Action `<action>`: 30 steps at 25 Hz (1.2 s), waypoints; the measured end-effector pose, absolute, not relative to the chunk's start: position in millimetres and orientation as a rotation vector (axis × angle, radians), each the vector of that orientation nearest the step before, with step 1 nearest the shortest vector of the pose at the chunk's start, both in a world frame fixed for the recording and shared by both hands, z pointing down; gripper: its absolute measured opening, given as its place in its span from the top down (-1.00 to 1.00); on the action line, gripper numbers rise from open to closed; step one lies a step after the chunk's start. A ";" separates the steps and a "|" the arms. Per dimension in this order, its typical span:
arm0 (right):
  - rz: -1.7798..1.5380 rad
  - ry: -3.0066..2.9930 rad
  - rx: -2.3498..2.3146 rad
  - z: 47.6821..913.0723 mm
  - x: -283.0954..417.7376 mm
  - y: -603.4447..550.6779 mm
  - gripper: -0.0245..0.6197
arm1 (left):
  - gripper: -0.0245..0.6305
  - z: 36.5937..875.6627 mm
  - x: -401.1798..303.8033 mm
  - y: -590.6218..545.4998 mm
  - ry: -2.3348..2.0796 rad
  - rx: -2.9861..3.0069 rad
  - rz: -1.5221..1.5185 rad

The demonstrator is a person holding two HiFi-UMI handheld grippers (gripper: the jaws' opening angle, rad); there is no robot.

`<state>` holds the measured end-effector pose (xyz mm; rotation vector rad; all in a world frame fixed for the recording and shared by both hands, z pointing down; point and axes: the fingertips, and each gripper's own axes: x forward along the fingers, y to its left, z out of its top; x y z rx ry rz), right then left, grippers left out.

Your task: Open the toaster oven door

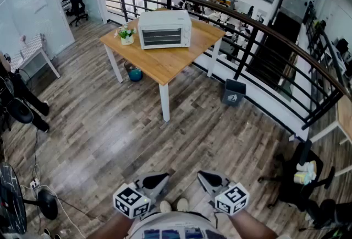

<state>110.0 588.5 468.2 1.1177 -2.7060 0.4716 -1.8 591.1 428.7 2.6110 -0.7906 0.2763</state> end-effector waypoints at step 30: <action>0.402 -2.732 0.995 458.5 147.1 331.2 0.77 | 0.91 446.2 21.3 332.8 -1.058 2.573 0.385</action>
